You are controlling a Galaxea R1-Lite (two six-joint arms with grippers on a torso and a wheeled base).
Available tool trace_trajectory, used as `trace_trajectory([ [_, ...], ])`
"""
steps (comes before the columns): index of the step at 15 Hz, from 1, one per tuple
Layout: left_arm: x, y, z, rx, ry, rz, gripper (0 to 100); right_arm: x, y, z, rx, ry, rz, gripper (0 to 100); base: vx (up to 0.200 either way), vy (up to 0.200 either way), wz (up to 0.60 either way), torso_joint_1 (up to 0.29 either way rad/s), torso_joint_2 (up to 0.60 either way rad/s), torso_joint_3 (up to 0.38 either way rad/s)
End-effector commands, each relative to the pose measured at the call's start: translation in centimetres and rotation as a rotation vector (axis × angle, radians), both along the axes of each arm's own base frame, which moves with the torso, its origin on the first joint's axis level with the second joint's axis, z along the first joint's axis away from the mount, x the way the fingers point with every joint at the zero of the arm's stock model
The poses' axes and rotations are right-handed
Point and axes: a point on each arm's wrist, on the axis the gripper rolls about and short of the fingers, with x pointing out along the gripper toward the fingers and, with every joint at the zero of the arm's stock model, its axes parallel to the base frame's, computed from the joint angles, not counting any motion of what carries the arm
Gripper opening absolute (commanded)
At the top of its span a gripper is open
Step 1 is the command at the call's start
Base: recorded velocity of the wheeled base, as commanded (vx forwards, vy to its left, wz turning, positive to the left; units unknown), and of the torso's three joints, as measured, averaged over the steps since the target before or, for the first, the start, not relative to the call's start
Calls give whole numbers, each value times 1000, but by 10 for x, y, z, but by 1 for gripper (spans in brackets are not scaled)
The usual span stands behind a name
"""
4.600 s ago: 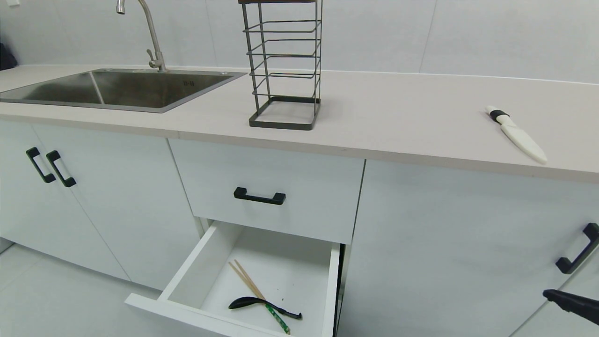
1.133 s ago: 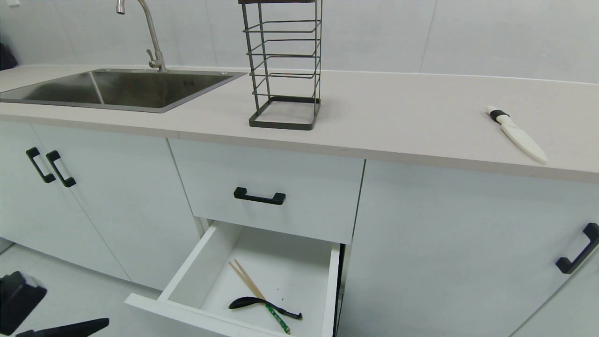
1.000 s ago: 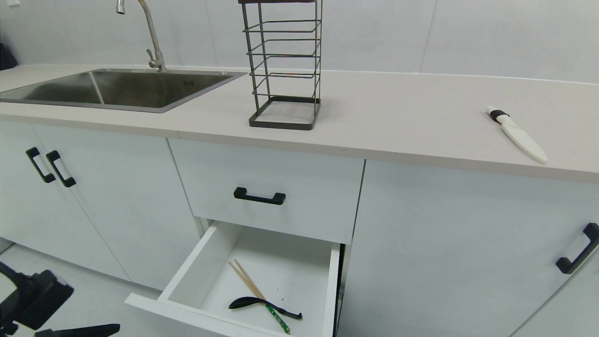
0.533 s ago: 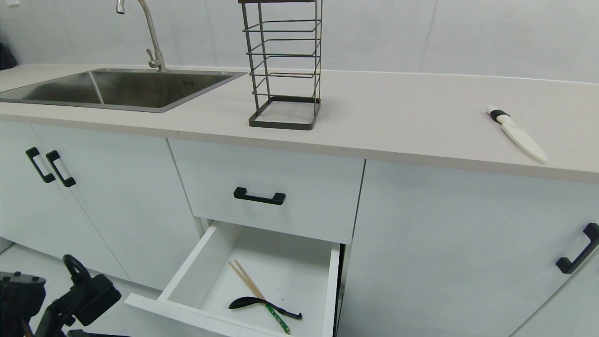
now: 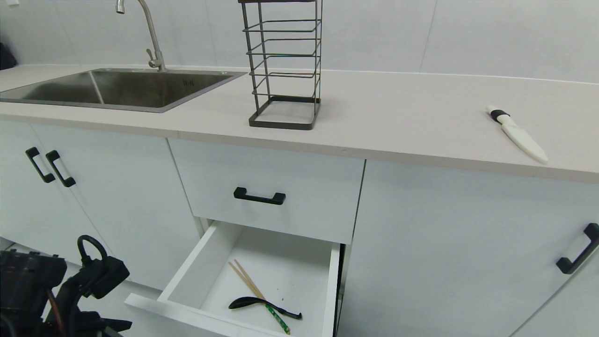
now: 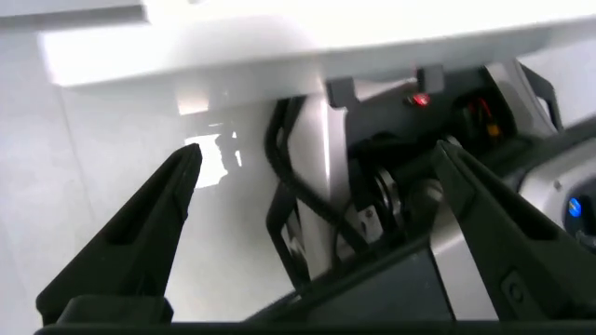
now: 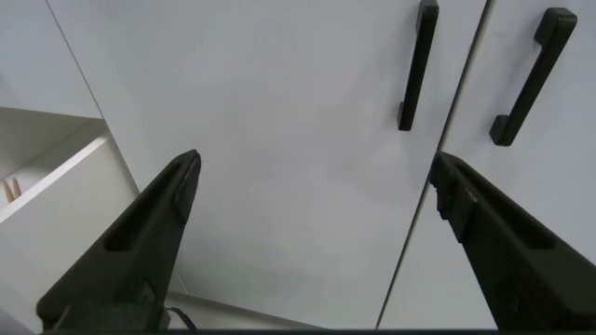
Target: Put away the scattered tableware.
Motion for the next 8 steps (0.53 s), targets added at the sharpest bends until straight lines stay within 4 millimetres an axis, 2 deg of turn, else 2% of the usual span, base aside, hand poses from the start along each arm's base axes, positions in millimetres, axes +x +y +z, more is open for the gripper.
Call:
trace_trajectory([
  [1, 8, 0, -4, 4, 29, 8, 100, 0, 0, 0, 0, 3, 1, 100, 0, 0, 0, 0, 0, 0],
  [3, 19, -1, -2, 4, 31, 5, 100, 0, 0, 0, 0, 3, 1, 100, 0, 0, 0, 0, 0, 0],
  [8, 26, -1, -4, 8, 48, -1, 100, 0, 0, 0, 0, 3, 1, 100, 0, 0, 0, 0, 0, 0],
])
